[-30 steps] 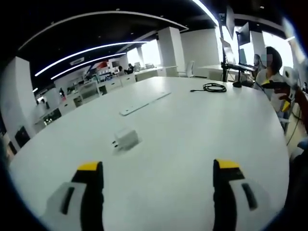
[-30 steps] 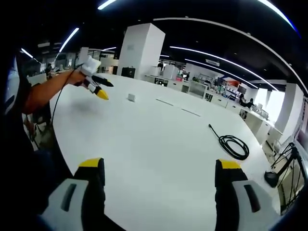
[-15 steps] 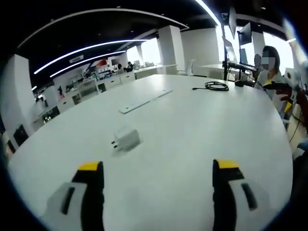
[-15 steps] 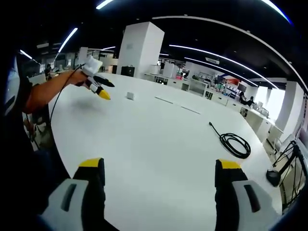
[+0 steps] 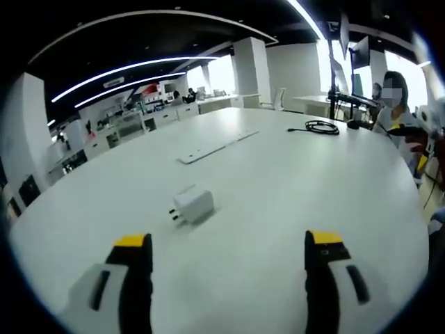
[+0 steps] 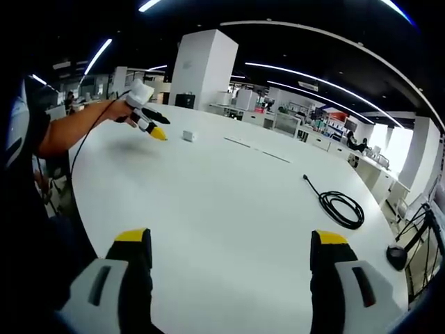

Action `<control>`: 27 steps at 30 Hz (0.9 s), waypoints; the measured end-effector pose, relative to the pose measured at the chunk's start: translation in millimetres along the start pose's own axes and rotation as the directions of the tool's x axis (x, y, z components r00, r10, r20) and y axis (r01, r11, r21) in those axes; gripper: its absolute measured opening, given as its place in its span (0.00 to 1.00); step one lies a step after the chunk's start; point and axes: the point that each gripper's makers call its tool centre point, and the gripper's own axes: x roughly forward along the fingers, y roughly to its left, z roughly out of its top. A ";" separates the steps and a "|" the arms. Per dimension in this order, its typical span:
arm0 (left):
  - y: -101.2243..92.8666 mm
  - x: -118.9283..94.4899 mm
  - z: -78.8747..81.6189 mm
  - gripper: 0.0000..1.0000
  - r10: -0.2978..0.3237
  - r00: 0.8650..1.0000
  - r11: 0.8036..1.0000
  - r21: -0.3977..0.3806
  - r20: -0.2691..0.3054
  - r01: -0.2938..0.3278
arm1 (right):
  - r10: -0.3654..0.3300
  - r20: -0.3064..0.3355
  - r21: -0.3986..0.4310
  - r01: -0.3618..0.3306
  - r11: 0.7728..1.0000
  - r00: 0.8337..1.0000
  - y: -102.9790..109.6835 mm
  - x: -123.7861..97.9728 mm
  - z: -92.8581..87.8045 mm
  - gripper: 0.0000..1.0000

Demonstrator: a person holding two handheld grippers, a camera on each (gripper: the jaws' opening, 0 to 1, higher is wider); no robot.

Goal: Plug the desk Type‑C cable into the charger adapter.

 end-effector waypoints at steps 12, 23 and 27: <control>12.3 21.2 1.3 0.91 -0.002 1.000 1.000 -0.001 -0.011 0.002 | 0.004 -0.007 0.003 -0.004 1.000 1.000 -3.9 8.2 0.4 0.96; 19.5 39.6 1.8 0.91 -0.016 1.000 1.000 0.007 -0.027 0.016 | -0.004 -0.014 0.016 0.004 1.000 1.000 -7.1 12.2 -4.9 0.96; 18.7 43.3 2.7 0.91 -0.024 0.999 1.000 0.017 -0.028 0.024 | -0.004 -0.011 0.020 0.004 1.000 1.000 -7.6 13.2 -4.1 0.96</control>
